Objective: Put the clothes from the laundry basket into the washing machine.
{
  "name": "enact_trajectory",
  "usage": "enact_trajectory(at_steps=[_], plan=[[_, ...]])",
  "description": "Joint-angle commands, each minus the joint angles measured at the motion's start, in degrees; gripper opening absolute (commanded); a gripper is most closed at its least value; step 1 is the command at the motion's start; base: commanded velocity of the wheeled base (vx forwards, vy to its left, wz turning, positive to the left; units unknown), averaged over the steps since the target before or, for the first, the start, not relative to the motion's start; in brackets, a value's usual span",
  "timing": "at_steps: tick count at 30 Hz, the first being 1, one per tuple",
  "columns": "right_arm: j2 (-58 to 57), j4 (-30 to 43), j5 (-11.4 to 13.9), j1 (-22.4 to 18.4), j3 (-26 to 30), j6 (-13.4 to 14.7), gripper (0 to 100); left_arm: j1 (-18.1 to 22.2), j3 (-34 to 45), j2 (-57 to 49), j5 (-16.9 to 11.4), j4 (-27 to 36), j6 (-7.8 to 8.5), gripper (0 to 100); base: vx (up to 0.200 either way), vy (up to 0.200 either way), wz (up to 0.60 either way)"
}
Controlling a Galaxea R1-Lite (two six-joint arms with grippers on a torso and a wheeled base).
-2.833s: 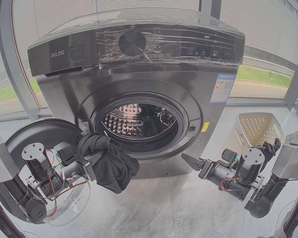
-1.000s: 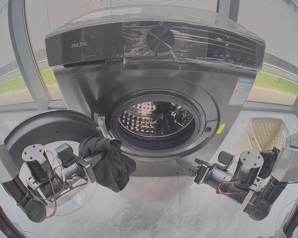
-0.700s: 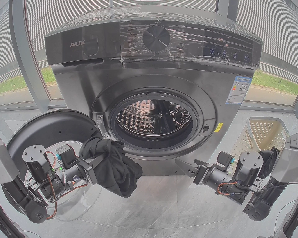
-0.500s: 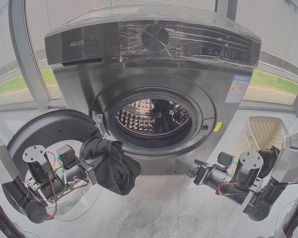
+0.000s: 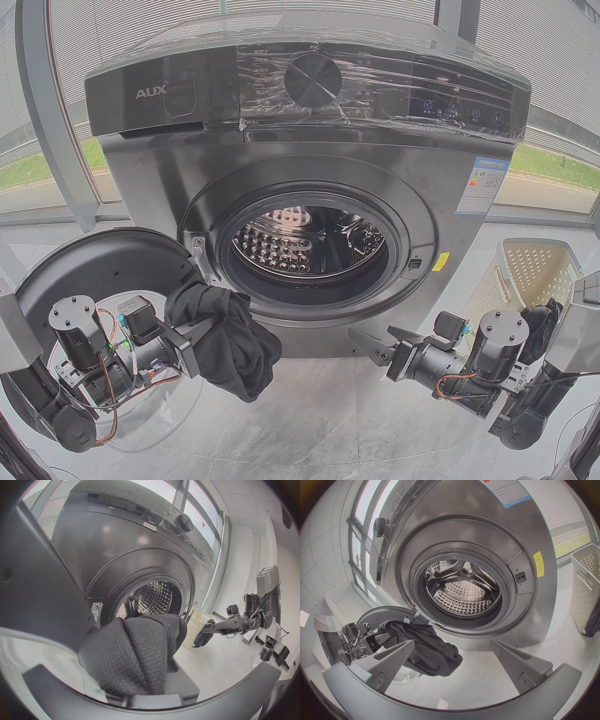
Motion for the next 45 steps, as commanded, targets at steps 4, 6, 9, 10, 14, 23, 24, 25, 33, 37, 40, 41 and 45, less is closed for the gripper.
enact_trajectory(at_steps=[4,6,9,10,14,23,24,25,33,37,40,41,45], plan=[[-0.80,-0.01,0.10,1.21,1.56,-5.64,100,-5.40,0.89,-0.40,0.07,-0.12,-0.19,0,0.000,0.000,0.00],[-1.33,-0.01,0.10,2.27,1.65,-6.08,100,-7.86,0.01,0.65,0.07,-0.12,-0.19,0,0.000,0.000,0.00],[-1.95,-0.01,0.10,2.36,1.91,-6.17,100,-10.23,-3.85,5.31,0.16,-0.12,0.07,0,0.000,0.000,0.00],[-2.39,-0.01,0.10,2.36,2.00,-6.17,100,-10.76,-5.87,6.54,0.34,-0.12,-0.10,0,0.000,0.000,0.00],[-3.88,-0.01,0.19,2.27,2.17,-6.17,100,-11.55,-12.91,12.61,1.21,-0.03,-0.72,0,0.000,0.000,0.00],[-6.25,-0.01,0.27,2.36,2.88,-6.52,100,-11.90,-34.79,28.16,3.32,-0.03,-6.25,0,0.000,0.000,0.00],[-6.25,-0.01,0.27,2.36,2.88,-6.52,100,-11.90,-34.79,28.16,3.32,-0.03,-6.25,0,0.000,0.000,0.00],[-6.25,-0.01,0.27,2.44,2.96,-6.52,100,-11.99,-40.86,31.68,4.12,0.06,-7.13,0,0.000,0.000,0.00],[-6.08,-0.01,0.27,2.44,2.96,-6.52,100,-11.46,-52.81,38.18,6.31,4.63,-7.84,0,0.000,0.000,0.00],[-5.90,-0.01,0.36,2.44,3.31,-6.52,100,-11.29,-61.25,41.35,10.53,7.09,-8.54,0,0.000,0.000,0.00],[-5.73,-0.01,0.36,2.44,3.31,-6.52,100,-11.02,-66.78,42.84,12.38,10.08,-8.54,0,0.000,0.000,0.00],[-5.64,-0.01,0.36,2.36,3.31,-6.52,100,-10.67,-68.54,43.28,12.82,11.04,-8.54,0,0.000,0.000,0.00],[-5.64,-0.01,0.36,2.36,3.31,-6.52,100,-10.06,-75.13,44.69,15.10,14.30,-8.54,0,0.000,0.000,0.00]])
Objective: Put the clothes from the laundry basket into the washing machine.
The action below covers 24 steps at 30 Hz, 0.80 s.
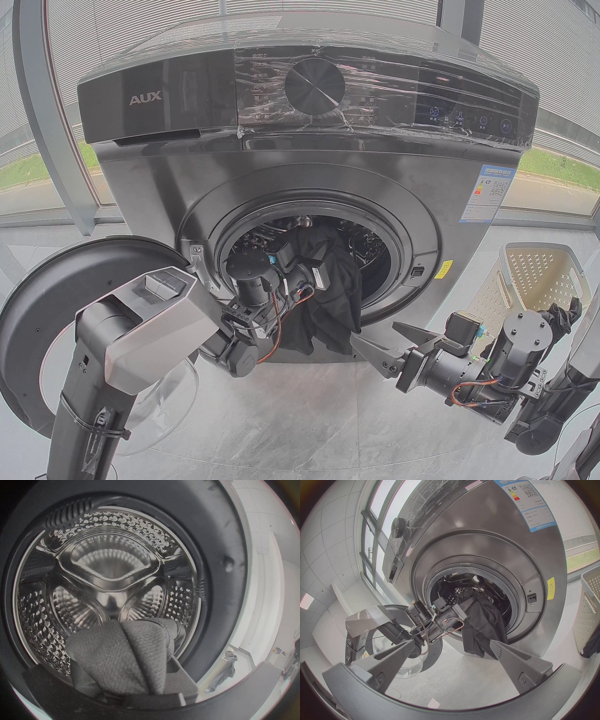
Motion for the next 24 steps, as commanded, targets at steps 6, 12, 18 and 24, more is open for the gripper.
enact_trajectory(at_steps=[6,12,18,24], plan=[[0.26,-0.01,-0.05,-0.13,0.10,-0.01,100,2.32,-18.63,7.53,6.83,7.59,-0.24,0,0.000,0.000,0.00],[0.79,-0.01,-0.05,-0.57,0.01,-0.01,100,2.93,-25.13,9.37,9.47,9.78,-0.24,0,0.000,0.000,0.00],[1.58,-0.01,-0.05,-0.75,-0.08,-0.01,100,3.02,-27.59,10.52,10.17,10.66,-0.06,0,0.000,0.000,0.00],[1.85,-0.01,-0.05,-0.75,-0.43,-0.01,100,2.85,-27.24,10.60,10.09,10.66,0.03,100,0.000,0.000,0.00]])
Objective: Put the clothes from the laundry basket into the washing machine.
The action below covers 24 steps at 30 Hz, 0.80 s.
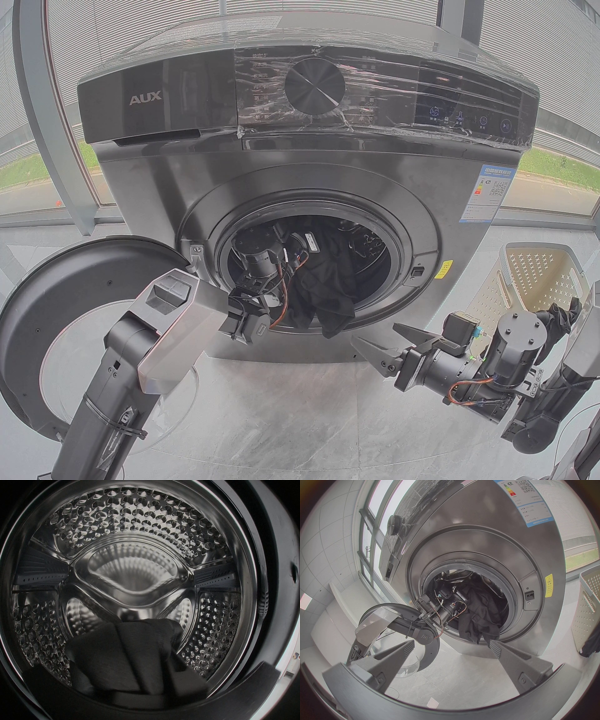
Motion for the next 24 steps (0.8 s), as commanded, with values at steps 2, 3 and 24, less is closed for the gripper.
enact_trajectory(at_steps=[2,3,24], plan=[[0.44,-0.01,-0.02,-0.04,-0.10,0.01,100,-0.19,0.44,0.14,0.02,-0.19,-0.27,100,0.000,0.000,0.00],[0.44,-0.01,-0.02,-0.04,-0.01,0.01,100,-0.19,1.14,-0.13,0.02,-0.19,-0.27,100,0.000,0.000,0.00],[0.44,-0.10,-0.02,0.48,0.51,0.10,100,-3.09,31.90,-14.98,-13.52,16.33,0.61,100,0.000,0.000,0.00]])
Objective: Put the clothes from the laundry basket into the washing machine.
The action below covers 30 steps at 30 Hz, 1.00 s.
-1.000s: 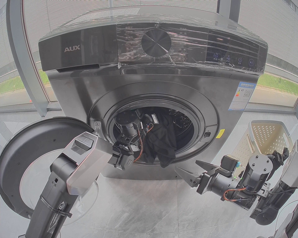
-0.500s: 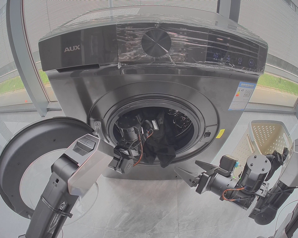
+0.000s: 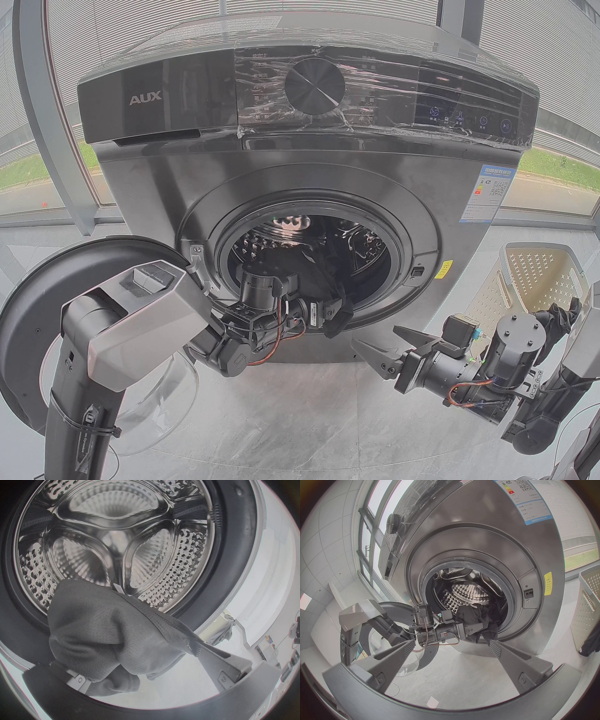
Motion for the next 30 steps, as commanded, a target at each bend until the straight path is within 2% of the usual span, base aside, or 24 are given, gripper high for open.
enact_trajectory(at_steps=[1,4,5,8,9,15,19,21,22,24,26,28,29,30], plan=[[0.17,-0.06,0.01,0.55,0.06,0.03,100,-0.54,0.19,-0.20,0.42,0.04,0.79,100,0.000,0.000,0.00],[0.17,-0.06,0.01,0.63,0.06,0.03,100,-0.19,-1.13,1.12,0.95,0.04,1.67,100,0.000,0.000,0.00],[0.17,-0.06,0.01,0.63,0.15,0.03,100,0.25,-2.89,2.70,2.44,0.22,2.20,100,0.000,0.000,0.00],[0.17,-0.06,0.01,0.63,0.06,0.03,100,1.04,-4.12,4.11,3.06,0.39,2.46,100,0.000,0.000,0.00],[0.17,-0.06,0.09,0.72,0.06,0.03,100,1.13,-4.21,4.28,3.06,0.39,2.64,0,0.000,0.000,0.00],[0.17,-0.06,0.01,0.81,-0.03,0.03,100,1.30,-5.88,5.69,3.24,-0.22,2.99,0,0.000,0.000,0.00],[0.09,-0.06,0.01,0.81,0.06,0.03,100,1.22,-10.63,6.48,3.59,0.13,1.67,0,0.000,0.000,0.00],[0.09,-0.06,0.09,0.81,0.06,0.03,100,1.30,-13.44,7.36,4.73,-0.14,1.32,0,0.000,0.000,0.00],[-0.09,-0.06,0.01,0.72,0.15,0.03,100,1.48,-16.51,8.41,6.58,-0.57,1.32,0,0.000,0.000,0.00],[-0.18,-0.06,0.01,0.72,0.15,0.03,100,1.83,-20.73,9.82,8.16,-1.28,1.23,0,0.000,0.000,0.00],[-0.18,-0.06,0.01,0.72,0.06,0.03,100,1.83,-25.57,11.31,9.04,-2.33,1.23,0,0.000,0.000,0.00],[-0.18,-0.06,0.01,0.72,0.06,0.03,100,1.83,-26.71,11.58,9.21,-2.42,1.23,0,0.000,0.000,0.00],[-0.18,-0.06,0.01,0.72,0.06,0.03,100,1.92,-32.33,13.25,10.53,-1.98,1.23,0,0.000,0.000,0.00],[-0.26,-0.06,0.01,0.72,0.06,0.03,100,2.18,-34.44,14.04,11.32,-1.81,1.23,0,0.000,0.000,0.00]])
